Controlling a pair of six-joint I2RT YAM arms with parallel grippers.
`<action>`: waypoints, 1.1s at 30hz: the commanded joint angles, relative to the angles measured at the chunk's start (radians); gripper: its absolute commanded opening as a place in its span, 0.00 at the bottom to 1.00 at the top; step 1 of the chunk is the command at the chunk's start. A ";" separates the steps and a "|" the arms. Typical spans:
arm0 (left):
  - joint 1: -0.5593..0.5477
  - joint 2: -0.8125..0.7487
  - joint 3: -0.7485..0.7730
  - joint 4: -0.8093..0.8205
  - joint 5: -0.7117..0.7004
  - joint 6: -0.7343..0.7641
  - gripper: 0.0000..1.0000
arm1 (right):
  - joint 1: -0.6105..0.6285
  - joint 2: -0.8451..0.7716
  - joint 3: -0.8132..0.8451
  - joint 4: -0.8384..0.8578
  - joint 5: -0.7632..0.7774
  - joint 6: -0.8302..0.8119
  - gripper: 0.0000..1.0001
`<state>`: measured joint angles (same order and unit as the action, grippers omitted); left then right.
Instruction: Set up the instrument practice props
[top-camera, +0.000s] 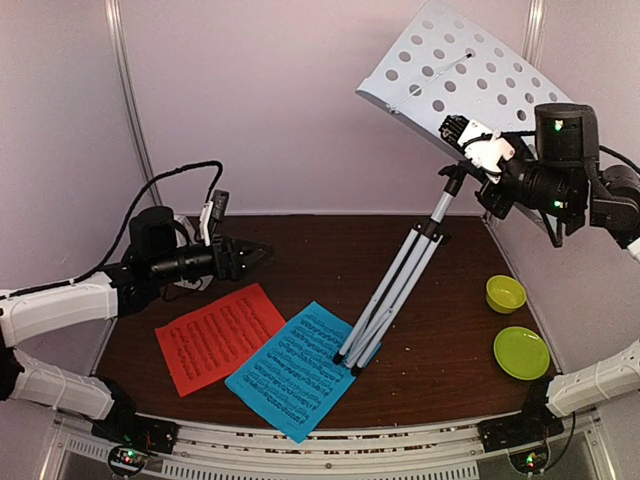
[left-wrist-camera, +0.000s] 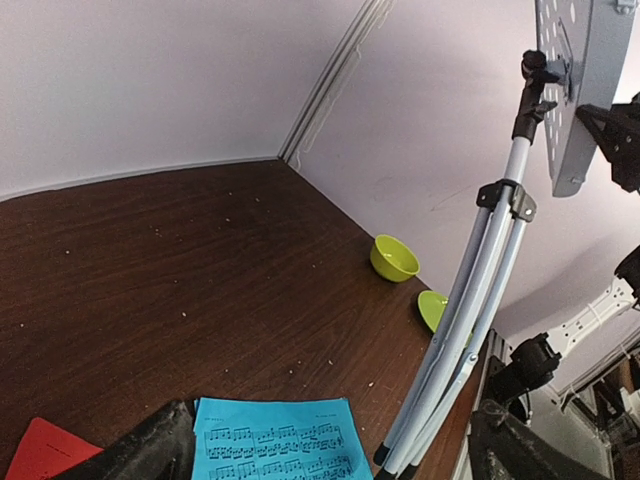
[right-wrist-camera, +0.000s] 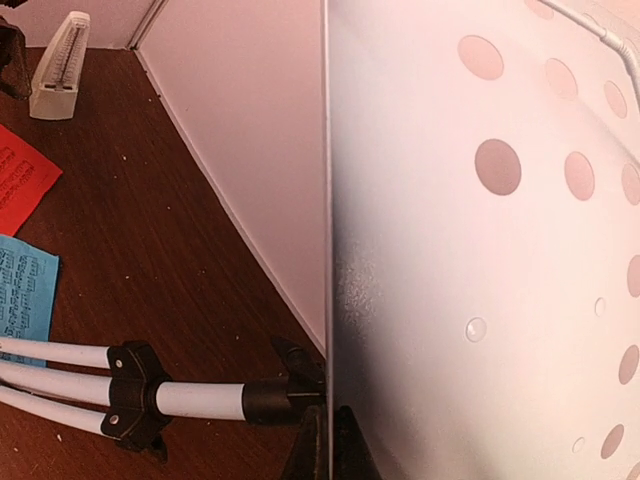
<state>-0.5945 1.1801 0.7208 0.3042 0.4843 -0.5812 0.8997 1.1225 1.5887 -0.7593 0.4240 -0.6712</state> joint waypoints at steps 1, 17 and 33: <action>-0.045 -0.029 0.050 -0.040 -0.065 0.096 0.98 | 0.052 -0.070 0.023 0.375 0.065 -0.083 0.00; -0.379 0.040 0.190 -0.135 -0.494 0.353 0.89 | 0.257 0.066 0.083 0.669 0.356 -0.408 0.00; -0.491 0.321 0.367 -0.051 -0.820 0.405 0.69 | 0.328 0.145 0.144 0.759 0.445 -0.465 0.00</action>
<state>-1.0637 1.4666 1.0328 0.1684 -0.2539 -0.2134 1.2182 1.3006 1.6276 -0.2779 0.8070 -1.1076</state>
